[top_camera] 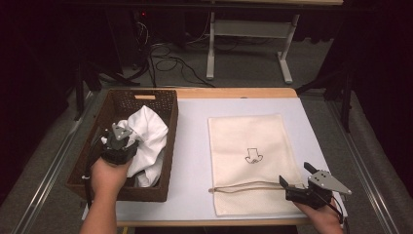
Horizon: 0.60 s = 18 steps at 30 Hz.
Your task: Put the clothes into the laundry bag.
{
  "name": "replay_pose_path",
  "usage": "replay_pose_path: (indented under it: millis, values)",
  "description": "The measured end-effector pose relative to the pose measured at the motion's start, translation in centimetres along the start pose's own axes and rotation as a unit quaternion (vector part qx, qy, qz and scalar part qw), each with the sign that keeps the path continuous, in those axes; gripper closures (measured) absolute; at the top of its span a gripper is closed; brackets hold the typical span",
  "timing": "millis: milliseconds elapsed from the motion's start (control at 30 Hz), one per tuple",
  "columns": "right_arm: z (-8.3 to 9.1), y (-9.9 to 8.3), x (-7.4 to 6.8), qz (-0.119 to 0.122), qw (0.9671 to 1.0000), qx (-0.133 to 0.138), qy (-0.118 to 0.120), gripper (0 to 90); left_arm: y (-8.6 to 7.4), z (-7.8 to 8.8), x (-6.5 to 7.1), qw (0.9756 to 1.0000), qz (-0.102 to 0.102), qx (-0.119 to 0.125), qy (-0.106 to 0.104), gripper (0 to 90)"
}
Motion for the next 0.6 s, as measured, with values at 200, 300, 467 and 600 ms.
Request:
replay_pose_path:
  millis: [200, 300, 467, 600]
  values:
    - [0.2, 0.2, -0.2, 0.011, 0.9999, 0.012, -0.003, 1.6, 0.1, 1.7, 0.1, 0.9958, -0.004, 0.089, 0.023, 72.8]
    - [0.2, 0.2, -0.2, 0.014, 0.9998, 0.015, -0.004, 1.6, 0.0, 2.2, 0.1, 0.9925, -0.009, 0.117, 0.034, 72.8]
    - [0.4, 0.3, -0.3, 0.017, 0.9996, 0.019, -0.012, 1.6, -0.1, 3.3, 0.2, 0.9839, -0.007, 0.172, 0.049, 72.7]
    - [0.6, 0.4, -0.3, 0.019, 0.9994, 0.024, -0.015, 1.6, -0.3, 4.1, 0.3, 0.9748, -0.007, 0.214, 0.061, 72.6]
Point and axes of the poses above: each handheld gripper's, and its own axes: z roughly backward along the jaws, y roughly out of its top, x roughly to its right, the point moved 1 cm from there along -z, roughly forward along the jaws, and after that the axes turned 15 degrees about x, right-handed, at the moved point
